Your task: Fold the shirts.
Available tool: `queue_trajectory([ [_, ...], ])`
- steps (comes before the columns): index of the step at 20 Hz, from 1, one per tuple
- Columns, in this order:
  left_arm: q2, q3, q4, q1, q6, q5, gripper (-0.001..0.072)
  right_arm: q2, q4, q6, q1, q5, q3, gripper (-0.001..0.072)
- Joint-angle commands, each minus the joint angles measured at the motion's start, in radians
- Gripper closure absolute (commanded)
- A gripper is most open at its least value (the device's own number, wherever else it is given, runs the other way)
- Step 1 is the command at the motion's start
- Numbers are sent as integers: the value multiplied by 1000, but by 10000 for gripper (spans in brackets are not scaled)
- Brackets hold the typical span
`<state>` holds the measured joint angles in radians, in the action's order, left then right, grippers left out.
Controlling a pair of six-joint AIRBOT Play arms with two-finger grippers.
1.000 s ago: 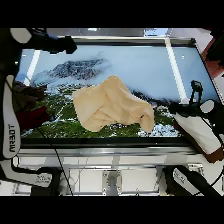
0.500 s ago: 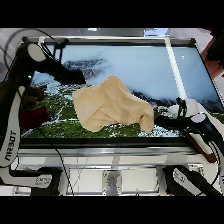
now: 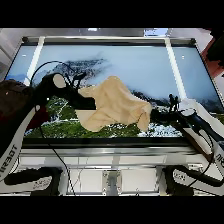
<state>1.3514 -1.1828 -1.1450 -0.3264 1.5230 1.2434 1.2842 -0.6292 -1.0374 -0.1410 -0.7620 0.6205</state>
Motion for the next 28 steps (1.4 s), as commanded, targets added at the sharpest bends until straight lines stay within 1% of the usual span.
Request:
queue_trajectory([
  [1, -110, 165, 19, -25, 53, -46, 135, 73, 36, 37, 4, 10, 82, 265],
  [4, -188, 268, 65, -25, 82, -104, 135, 125, 35, 41, 4, 10, 94, 265],
  [6, -203, 294, 110, -25, 82, -119, 135, 156, 48, 51, 5, 10, 94, 267],
  [7, -203, 299, 136, -25, 81, -128, 135, 171, 72, 79, 5, 9, 94, 322],
  [8, -203, 301, 151, -25, 80, -145, 135, 181, 104, 109, 6, 9, 94, 345],
  [9, -203, 301, 162, -25, 80, -159, 135, 188, 144, 143, 10, 9, 94, 345],
  [10, -203, 301, 165, -25, 80, -176, 135, 193, 185, 180, 13, 9, 94, 362],
  [12, -203, 301, 165, -25, 80, -195, 135, 200, 246, 228, 20, 10, 94, 568],
  [13, -203, 301, 165, -25, 80, -195, 135, 201, 256, 230, 20, 10, 94, 678],
  [15, -203, 311, 165, -25, 81, -198, 135, 200, 237, 230, 15, -33, 111, 683],
  [17, -203, 346, 164, -25, 93, -256, 135, 199, 210, 230, 2, -122, 151, 683],
  [19, -202, 399, 161, -25, 166, -308, 135, 199, 201, 226, -11, -208, 201, 683],
  [20, -202, 423, 159, -25, 200, -312, 135, 199, 200, 225, -18, -241, 224, 683],
  [21, -203, 444, 147, -25, 205, -312, 137, 199, 200, 222, -24, -270, 244, 683],
  [22, -203, 457, 101, -25, 207, -312, 198, 199, 200, 219, -27, -294, 259, 683],
  [23, -203, 457, 37, -24, 217, -316, 274, 199, 198, 212, -27, -319, 272, 683],
  [24, -205, 455, -27, -22, 245, -332, 285, 199, 195, 202, -27, -340, 281, 683],
  [26, -212, 452, -153, -22, 329, -368, 285, 198, 194, 196, -27, -363, 285, 683],
  [28, -212, 453, -278, -22, 399, -373, 285, 197, 187, 195, -27, -365, 285, 683],
])
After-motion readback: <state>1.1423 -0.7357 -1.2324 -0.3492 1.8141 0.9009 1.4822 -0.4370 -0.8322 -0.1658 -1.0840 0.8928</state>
